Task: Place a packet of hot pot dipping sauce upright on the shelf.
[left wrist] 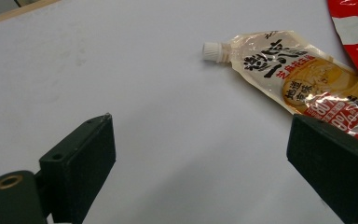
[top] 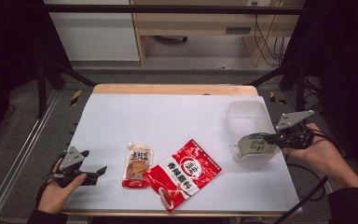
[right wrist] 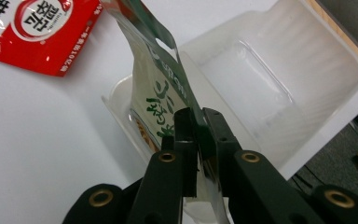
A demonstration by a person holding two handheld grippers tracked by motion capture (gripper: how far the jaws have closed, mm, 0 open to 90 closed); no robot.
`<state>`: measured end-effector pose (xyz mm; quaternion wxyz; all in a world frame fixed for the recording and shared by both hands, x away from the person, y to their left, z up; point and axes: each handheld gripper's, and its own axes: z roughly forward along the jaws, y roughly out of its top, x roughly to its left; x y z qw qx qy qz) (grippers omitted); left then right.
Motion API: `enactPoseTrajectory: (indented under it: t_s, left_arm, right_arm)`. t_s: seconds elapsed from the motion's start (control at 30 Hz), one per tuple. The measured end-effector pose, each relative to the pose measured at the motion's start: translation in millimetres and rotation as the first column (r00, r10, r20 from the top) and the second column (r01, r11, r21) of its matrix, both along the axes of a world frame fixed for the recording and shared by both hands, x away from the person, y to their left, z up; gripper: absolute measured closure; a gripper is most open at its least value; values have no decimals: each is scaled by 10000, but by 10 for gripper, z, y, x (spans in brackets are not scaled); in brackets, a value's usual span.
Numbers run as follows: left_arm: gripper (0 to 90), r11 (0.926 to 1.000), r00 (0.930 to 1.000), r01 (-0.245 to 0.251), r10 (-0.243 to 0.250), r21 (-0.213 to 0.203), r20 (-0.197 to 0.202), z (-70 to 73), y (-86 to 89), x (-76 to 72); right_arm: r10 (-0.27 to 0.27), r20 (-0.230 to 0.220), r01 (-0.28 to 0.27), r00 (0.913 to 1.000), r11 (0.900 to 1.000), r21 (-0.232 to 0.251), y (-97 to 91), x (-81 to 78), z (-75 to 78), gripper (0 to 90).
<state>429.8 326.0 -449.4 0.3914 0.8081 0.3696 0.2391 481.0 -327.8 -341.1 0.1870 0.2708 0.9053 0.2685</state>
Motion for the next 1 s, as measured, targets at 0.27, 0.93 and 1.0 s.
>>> enactPoseTrajectory:
  t_s: [0.27,0.93,1.0]
  left_arm:
    - [78,10000,10000,3,-3,26,-13,-4,-3,2]
    - [77,9999,10000,64,-64,134,-4,-6,-15,1]
    - [78,9999,10000,56,-56,131,20,-3,-15,-1]
  right_arm:
    - [-564,-185,564,9982,9984,31,-74,-16,-42,743]
    - [-156,766,136,9969,9996,253,499,-444,294,145]
    - [107,860,-131,9962,9995,275,626,-489,344,140]
